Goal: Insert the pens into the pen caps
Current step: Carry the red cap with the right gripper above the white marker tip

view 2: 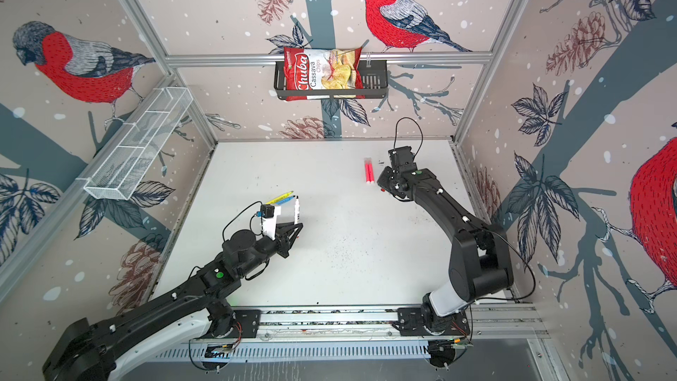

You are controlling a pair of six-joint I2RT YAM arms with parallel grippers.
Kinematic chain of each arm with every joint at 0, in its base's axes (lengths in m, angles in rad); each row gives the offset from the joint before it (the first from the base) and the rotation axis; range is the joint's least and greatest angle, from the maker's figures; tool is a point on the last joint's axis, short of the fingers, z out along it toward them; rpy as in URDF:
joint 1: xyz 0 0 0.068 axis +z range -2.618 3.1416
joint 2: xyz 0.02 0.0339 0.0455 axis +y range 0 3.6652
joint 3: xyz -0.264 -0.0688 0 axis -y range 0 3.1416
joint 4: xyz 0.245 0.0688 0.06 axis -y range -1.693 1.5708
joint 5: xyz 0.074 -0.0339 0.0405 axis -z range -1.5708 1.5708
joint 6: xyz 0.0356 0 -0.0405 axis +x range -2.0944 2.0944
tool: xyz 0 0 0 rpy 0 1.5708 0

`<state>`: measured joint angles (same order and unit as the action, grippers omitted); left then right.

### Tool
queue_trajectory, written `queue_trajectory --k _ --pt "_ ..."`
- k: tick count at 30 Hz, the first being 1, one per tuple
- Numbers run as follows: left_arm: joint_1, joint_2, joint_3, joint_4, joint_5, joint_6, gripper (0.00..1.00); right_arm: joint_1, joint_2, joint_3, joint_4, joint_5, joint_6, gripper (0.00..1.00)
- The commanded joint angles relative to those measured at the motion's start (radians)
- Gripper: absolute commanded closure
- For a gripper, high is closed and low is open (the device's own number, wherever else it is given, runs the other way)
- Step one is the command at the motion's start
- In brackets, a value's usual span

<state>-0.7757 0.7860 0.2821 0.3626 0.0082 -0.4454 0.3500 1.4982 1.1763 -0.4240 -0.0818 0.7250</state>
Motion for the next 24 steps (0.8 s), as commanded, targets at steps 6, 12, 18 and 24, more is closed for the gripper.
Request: queue_trajectory --k 6,12,18,24 --pt "-0.155 0.088 0.057 0.162 -0.034 -0.044 0.91 0.105 -0.276 -0.138 0.540 -0.586 -0.144 0.97" --pt "-0.271 0.169 0.123 0.256 -0.033 -0.047 0.92 0.248 -0.428 -0.249 0.785 -0.649 -0.246 0.98" --pt "-0.310 0.210 0.186 0.297 0.021 -0.048 0.91 0.332 -0.454 -0.285 0.850 -0.670 -0.297 0.98" --pt "-0.313 0.204 0.181 0.330 0.037 -0.066 0.91 0.351 -0.478 -0.315 0.926 -0.632 -0.292 0.98"
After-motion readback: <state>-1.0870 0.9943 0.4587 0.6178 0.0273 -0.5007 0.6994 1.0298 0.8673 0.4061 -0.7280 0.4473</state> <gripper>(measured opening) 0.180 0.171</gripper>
